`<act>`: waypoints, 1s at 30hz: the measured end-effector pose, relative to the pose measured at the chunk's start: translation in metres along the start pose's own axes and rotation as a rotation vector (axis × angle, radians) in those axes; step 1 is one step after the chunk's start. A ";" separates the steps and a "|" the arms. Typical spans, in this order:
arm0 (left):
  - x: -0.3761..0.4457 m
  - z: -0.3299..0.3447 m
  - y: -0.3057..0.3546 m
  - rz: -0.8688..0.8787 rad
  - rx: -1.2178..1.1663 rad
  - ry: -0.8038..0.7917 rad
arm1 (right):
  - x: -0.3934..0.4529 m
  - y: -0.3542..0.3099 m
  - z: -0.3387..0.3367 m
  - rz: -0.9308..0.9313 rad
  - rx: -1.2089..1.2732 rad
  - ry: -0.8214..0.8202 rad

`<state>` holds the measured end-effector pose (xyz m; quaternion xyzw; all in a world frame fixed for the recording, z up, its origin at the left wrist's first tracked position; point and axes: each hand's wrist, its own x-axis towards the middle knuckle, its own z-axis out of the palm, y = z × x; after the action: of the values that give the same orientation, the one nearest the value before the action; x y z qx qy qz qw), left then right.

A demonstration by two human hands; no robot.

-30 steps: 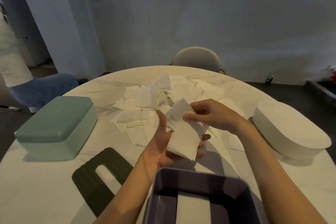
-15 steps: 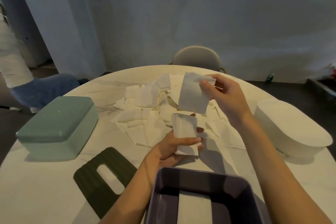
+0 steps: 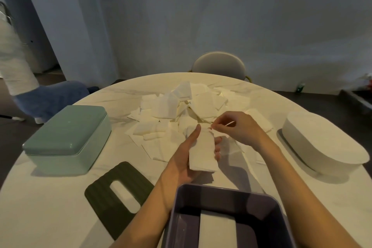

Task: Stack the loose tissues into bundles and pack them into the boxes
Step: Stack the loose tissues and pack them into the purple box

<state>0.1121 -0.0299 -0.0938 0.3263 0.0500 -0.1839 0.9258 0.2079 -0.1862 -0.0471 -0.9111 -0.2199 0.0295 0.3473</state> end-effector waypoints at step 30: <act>-0.002 -0.028 0.015 0.268 -0.004 0.211 | -0.017 -0.018 -0.039 -0.152 0.684 0.023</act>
<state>0.1168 -0.0012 -0.1062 0.3459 0.1031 -0.0233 0.9323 0.1941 -0.2051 -0.0075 -0.7234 -0.2607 0.0652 0.6360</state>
